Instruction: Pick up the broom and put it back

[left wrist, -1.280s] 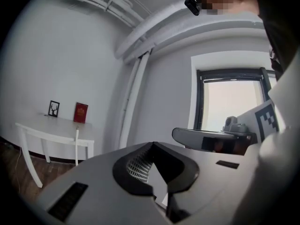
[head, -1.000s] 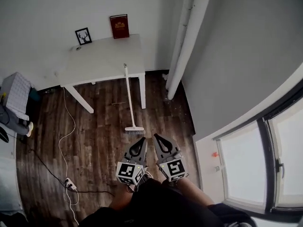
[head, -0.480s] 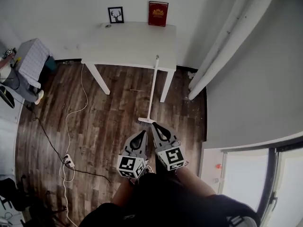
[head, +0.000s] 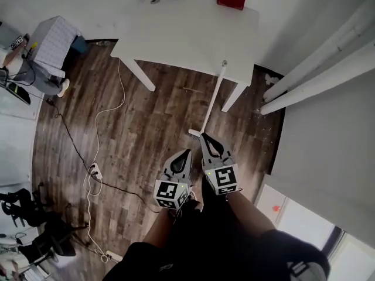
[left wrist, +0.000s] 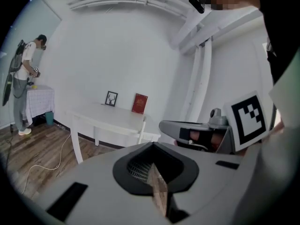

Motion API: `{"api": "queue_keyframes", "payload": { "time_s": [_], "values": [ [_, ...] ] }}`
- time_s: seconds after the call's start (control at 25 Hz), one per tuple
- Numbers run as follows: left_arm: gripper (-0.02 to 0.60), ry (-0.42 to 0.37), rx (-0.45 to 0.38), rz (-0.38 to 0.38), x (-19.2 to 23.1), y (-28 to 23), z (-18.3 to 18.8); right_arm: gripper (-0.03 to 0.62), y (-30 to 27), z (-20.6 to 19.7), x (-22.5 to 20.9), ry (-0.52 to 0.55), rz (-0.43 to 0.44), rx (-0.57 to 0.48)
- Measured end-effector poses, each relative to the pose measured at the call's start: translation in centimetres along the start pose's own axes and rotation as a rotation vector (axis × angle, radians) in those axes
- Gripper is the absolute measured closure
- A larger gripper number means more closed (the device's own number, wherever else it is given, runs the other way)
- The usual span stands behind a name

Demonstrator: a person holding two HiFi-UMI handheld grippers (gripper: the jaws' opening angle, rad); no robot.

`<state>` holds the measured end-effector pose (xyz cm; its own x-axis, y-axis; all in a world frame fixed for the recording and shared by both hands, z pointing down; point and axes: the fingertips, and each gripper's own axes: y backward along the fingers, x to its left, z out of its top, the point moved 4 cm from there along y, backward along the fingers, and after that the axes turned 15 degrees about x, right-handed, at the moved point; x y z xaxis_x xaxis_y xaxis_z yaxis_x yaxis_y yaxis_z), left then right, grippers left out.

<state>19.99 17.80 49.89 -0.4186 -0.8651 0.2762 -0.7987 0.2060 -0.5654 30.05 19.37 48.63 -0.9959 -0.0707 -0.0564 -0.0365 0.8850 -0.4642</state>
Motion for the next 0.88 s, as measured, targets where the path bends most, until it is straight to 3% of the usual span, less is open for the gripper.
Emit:
{"api": "queue_keyframes", "payload": {
  "time_s": [0.2, 0.36, 0.6, 0.72, 0.88],
  "values": [
    [0.581, 0.103, 0.064, 0.020, 2.1, -4.5, 0.0, 0.572, -6.2, -3.7, -5.2, 0.070, -0.086, 0.087],
    [0.581, 0.130, 0.105, 0.076, 2.9, -6.3, -0.2, 0.572, -11.4, -7.6, -9.5, -0.013, -0.112, 0.138],
    [0.581, 0.181, 0.137, 0.129, 5.1, -9.5, 0.3, 0.559, -17.1, -13.2, -14.9, -0.089, -0.225, 0.232],
    [0.581, 0.164, 0.147, 0.124, 6.1, -11.0, 0.9, 0.453, -19.4, -15.0, -15.9, -0.153, -0.246, 0.265],
    [0.581, 0.111, 0.175, 0.103, 5.7, -12.8, 1.4, 0.450, -23.4, -17.0, -17.5, -0.137, -0.241, 0.275]
  ]
}}
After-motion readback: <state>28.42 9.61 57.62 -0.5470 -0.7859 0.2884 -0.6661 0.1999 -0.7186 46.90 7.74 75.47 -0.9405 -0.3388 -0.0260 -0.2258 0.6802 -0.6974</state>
